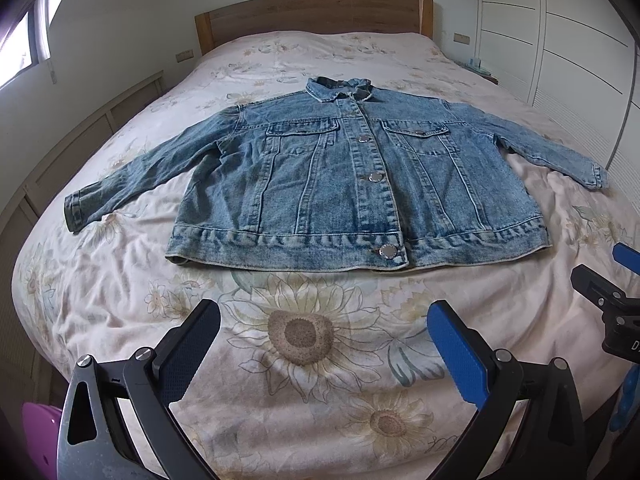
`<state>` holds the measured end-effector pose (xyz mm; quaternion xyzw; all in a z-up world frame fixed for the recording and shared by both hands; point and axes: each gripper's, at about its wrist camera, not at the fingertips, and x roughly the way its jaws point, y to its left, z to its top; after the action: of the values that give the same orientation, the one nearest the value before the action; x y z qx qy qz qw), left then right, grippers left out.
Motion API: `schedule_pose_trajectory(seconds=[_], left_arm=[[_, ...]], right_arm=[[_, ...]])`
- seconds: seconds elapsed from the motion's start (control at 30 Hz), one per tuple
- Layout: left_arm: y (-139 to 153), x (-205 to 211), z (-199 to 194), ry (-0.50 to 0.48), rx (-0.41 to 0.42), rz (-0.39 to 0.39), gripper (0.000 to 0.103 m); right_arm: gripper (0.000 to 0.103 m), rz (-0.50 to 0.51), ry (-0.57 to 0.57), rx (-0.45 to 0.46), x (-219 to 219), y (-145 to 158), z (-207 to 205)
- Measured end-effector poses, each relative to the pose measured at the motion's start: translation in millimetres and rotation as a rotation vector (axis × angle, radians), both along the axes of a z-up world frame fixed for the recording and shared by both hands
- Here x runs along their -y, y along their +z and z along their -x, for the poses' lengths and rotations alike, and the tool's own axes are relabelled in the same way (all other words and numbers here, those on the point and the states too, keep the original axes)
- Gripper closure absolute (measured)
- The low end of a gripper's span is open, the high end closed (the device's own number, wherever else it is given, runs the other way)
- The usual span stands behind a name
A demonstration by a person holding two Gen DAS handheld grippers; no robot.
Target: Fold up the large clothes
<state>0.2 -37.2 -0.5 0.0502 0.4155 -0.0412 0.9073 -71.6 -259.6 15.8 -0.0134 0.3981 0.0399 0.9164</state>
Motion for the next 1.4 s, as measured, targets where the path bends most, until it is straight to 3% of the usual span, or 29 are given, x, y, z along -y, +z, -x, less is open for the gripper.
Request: schedule_pose_trajectory(seconds=[1.0, 1.4], left_arm=[[-3.5, -0.8, 4.5, -0.008, -0.034, 0.039, 0.001], [-3.9, 1.8, 5.1, -0.008, -0.026, 0.017, 0.001]], right_arm=[[0.0, -0.005, 0.0, -0.003, 2.8, -2.1, 3.9], [0.0, -0.004, 0.002, -0.006, 2.4, -2.8, 3.9]])
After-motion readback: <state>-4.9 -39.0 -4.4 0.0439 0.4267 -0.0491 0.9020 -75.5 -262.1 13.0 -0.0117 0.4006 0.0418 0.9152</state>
